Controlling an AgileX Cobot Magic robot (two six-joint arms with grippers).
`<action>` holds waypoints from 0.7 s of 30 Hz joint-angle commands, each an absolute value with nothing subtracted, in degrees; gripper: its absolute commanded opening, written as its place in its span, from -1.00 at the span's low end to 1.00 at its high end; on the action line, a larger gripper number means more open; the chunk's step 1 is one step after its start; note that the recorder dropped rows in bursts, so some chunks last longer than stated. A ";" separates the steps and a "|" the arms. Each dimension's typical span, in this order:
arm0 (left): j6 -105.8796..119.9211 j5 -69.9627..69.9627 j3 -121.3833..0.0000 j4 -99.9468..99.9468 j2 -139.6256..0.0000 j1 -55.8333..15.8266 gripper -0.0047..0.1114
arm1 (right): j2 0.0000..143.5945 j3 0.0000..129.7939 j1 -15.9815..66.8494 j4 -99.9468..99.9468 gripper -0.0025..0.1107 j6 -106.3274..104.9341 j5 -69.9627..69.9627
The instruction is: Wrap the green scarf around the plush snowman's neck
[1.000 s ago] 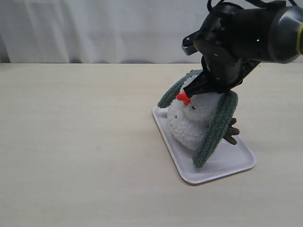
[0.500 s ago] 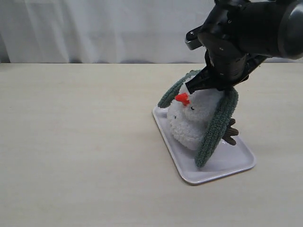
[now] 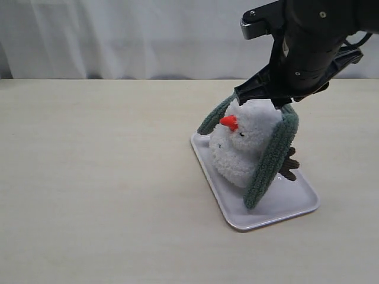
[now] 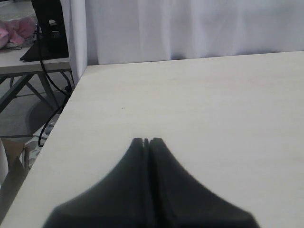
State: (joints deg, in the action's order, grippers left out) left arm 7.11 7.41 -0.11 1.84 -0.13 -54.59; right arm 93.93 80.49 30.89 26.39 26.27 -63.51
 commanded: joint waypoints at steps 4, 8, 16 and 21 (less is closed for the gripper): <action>7.09 5.61 0.00 2.60 0.00 -54.71 -0.92 | 86.51 74.47 30.71 23.32 -0.36 23.27 -64.35; 7.09 5.61 0.00 2.60 0.00 -54.71 -0.92 | 82.09 68.42 28.53 19.52 -0.36 23.70 -60.76; 7.09 5.61 0.00 2.60 0.00 -54.71 -0.92 | 78.14 54.37 23.88 3.53 -0.36 15.99 -44.61; 7.09 5.61 0.00 2.60 0.00 -54.71 -0.92 | 78.14 47.28 23.88 -0.57 -0.36 14.15 -33.94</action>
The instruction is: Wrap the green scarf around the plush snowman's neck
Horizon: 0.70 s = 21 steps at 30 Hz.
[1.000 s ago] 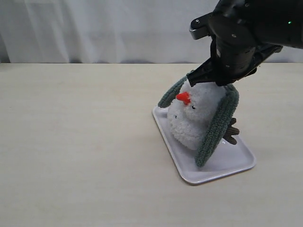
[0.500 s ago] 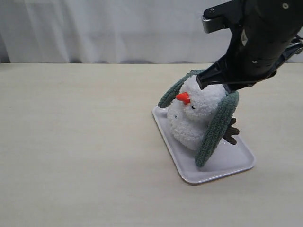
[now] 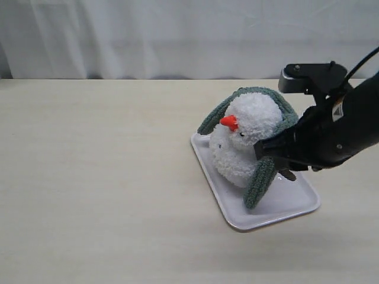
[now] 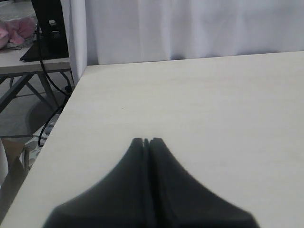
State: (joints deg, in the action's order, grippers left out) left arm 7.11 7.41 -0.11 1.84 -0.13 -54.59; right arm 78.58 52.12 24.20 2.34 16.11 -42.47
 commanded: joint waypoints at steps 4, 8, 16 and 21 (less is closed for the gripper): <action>7.09 5.61 0.00 2.60 0.00 -54.71 -0.92 | 78.14 42.26 23.88 -0.57 -0.36 14.95 -26.44; 7.09 5.61 0.00 2.60 0.00 -54.71 -0.92 | 78.66 37.87 23.88 -0.68 -0.36 16.31 -17.74; 7.09 5.61 0.00 2.60 0.00 -54.71 -0.92 | 83.94 35.64 23.88 -2.15 -0.15 16.93 -8.66; 7.09 5.61 0.00 2.60 0.00 -54.71 -0.92 | 87.62 35.64 23.88 -2.15 -0.10 16.93 -5.89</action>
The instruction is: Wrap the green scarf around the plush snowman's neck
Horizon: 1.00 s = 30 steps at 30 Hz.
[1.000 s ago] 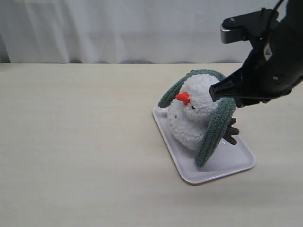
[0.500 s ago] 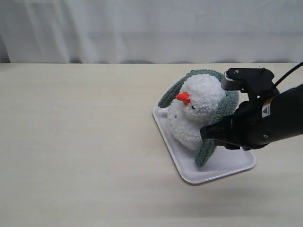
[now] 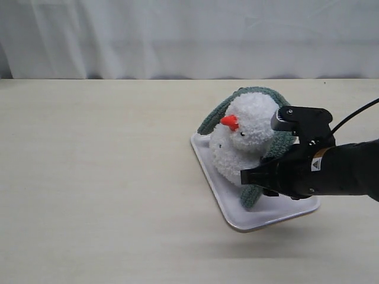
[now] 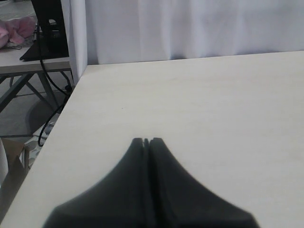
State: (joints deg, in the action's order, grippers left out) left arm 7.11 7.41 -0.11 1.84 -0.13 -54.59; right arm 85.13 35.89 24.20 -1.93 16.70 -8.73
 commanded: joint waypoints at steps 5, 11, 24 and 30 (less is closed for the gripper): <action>7.09 5.61 0.00 2.60 0.00 -54.71 -0.92 | 91.22 35.64 23.88 -2.15 -0.10 16.93 -4.13; 7.09 5.61 0.00 2.60 0.00 -54.71 -0.92 | 91.88 35.64 24.14 -2.15 -0.75 17.21 0.61; 7.09 5.61 0.00 2.60 0.00 -54.71 -0.92 | 84.74 38.40 29.52 -7.12 -0.88 17.65 1.05; 7.09 5.61 0.00 2.60 0.00 -54.71 -0.92 | 89.67 37.54 29.52 -10.15 -0.88 17.78 1.48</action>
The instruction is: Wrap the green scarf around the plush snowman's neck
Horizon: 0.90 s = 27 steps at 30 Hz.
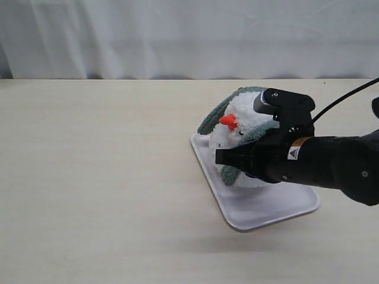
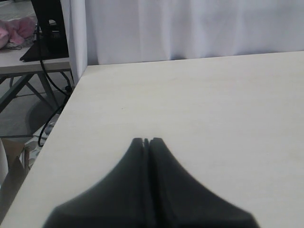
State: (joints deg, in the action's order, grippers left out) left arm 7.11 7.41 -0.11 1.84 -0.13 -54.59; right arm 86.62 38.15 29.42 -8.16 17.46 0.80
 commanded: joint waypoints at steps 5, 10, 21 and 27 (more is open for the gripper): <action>7.09 5.61 0.00 2.60 0.00 -54.71 -0.92 | 92.38 37.54 29.52 -13.04 -0.88 17.93 5.66; 7.09 5.61 0.00 2.60 0.00 -54.71 -0.92 | 92.85 37.54 29.52 -13.04 -0.88 18.83 7.88; 7.09 5.61 0.00 2.60 0.00 -54.71 -0.92 | 92.20 38.08 29.52 -8.15 -0.21 18.37 0.58; 7.09 5.61 0.00 2.60 0.00 -54.71 -0.92 | 87.53 38.08 29.52 -8.13 0.11 18.21 -4.66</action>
